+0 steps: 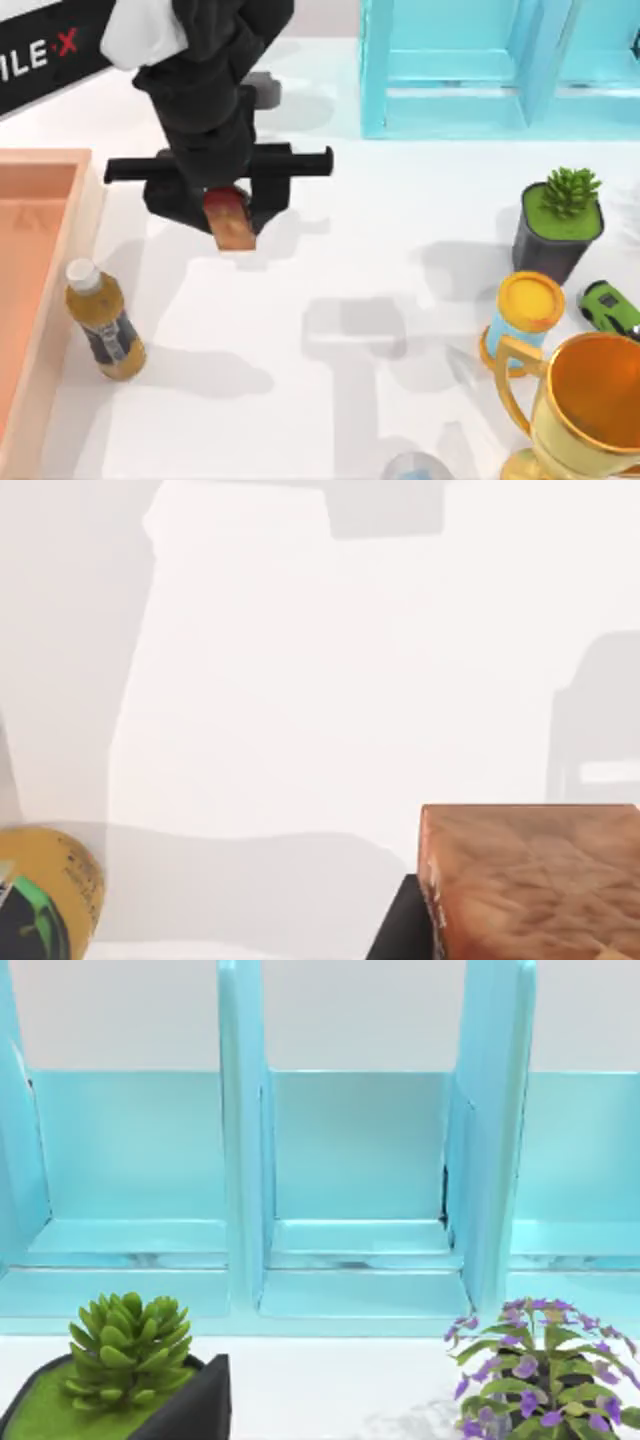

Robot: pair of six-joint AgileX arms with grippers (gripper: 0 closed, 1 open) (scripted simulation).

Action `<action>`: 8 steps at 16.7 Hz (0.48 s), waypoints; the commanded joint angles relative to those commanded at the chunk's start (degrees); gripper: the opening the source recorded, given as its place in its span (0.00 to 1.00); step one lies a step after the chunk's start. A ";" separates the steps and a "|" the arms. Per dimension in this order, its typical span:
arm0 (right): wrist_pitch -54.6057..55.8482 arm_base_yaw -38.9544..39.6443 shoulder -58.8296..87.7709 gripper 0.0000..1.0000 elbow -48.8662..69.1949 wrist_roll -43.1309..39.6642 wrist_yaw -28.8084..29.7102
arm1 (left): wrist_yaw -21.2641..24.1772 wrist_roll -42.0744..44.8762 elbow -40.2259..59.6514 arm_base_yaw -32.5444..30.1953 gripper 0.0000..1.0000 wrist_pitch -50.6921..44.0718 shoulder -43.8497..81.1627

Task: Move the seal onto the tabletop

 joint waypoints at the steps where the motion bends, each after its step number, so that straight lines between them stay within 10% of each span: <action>1: 0.00 0.00 0.00 1.00 0.00 0.00 0.00 | -0.54 -1.75 -0.50 -0.95 0.00 1.44 2.60; 8: 0.00 0.00 0.00 1.00 0.00 0.00 0.00 | -2.22 -5.43 -2.63 -3.34 0.00 4.99 7.70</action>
